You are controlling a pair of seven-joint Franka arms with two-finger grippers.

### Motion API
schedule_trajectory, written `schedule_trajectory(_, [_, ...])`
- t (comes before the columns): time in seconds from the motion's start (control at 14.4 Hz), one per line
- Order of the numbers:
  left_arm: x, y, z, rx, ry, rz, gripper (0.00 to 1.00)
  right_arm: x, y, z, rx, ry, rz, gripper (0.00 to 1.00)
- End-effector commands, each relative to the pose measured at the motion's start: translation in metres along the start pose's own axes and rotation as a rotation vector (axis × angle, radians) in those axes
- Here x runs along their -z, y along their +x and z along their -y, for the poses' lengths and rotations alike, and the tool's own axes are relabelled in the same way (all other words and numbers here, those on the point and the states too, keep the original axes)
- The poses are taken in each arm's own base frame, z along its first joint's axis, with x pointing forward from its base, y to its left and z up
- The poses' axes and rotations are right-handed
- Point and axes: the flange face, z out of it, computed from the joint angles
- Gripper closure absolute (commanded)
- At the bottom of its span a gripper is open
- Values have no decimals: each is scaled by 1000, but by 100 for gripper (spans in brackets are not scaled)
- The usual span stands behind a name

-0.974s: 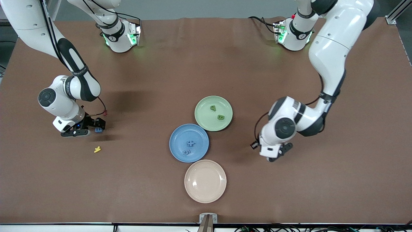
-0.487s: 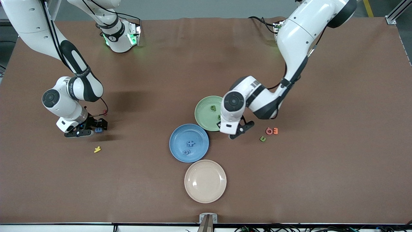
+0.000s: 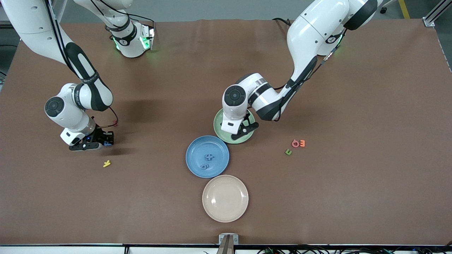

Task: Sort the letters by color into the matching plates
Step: 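Drop m into blue plate with the right gripper while the left gripper places N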

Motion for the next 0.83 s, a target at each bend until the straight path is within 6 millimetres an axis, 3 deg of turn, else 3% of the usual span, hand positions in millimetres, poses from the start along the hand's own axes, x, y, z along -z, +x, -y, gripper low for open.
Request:
schedule_trajectory(0.0, [-4, -2, -18, 12, -62, -4, 85, 25, 30, 45, -51, 18, 51, 100])
schedule_trajectory(0.21, [-14, -7, -22, 1, -69, -2, 84, 61, 64, 121, -163, 17, 103, 100])
schedule_trajectory(0.28, [-16, -7, -21, 1, -66, -1, 80, 70, 73, 146, -212, 14, 101, 100])
schedule_trajectory(0.42, [-13, -7, -22, -1, -70, -3, 12, 106, 95, 219, -324, 21, 69, 100])
schedule_trajectory(0.63, [4, 1, -21, 6, -90, -14, 10, 115, 126, 307, -464, 16, 95, 100])
schedule_trajectory(0.77, [13, 20, -15, -17, -91, -33, 11, 111, 139, 350, -543, 14, 98, 100])
